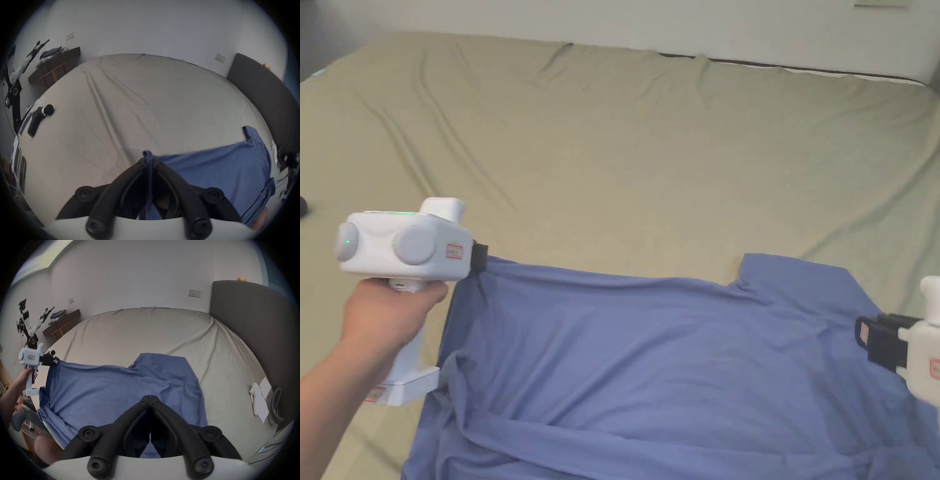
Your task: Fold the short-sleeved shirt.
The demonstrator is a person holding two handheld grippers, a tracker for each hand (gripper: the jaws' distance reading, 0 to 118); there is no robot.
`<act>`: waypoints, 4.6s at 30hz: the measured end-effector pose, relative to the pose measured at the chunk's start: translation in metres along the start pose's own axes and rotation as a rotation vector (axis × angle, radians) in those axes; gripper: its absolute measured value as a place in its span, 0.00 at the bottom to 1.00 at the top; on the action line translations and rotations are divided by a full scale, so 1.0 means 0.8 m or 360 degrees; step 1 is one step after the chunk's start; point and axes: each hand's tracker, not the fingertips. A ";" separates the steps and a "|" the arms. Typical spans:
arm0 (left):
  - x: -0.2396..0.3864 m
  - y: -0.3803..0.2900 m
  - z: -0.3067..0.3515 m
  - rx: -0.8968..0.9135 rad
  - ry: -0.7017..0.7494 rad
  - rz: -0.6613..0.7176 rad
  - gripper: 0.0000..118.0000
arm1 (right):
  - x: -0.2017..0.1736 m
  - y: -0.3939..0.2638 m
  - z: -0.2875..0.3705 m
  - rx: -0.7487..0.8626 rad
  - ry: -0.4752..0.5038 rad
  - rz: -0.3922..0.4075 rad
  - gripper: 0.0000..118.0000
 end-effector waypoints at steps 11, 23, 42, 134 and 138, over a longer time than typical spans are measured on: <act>0.002 -0.004 -0.016 -0.0080 0.0030 0.0021 0.04 | 0.117 0.054 -0.201 -0.0524 -0.0164 -0.0214 0.99; 0.015 0.011 -0.021 -0.0141 0.0060 -0.0020 0.04 | 0.101 0.046 -0.183 -0.0480 -0.0184 -0.0048 0.04; 0.015 -0.013 0.126 0.0097 0.0009 -0.0072 0.04 | 0.094 0.035 0.004 -0.0138 -0.0120 -0.0202 0.04; -0.108 -0.256 0.072 -0.0401 -0.1546 0.1199 1.00 | -0.131 -0.076 0.180 0.0237 0.0097 0.0147 0.01; -0.078 -0.250 0.077 -0.0404 -0.1431 0.1002 0.85 | -0.130 -0.076 0.171 0.0210 0.0098 0.0136 0.01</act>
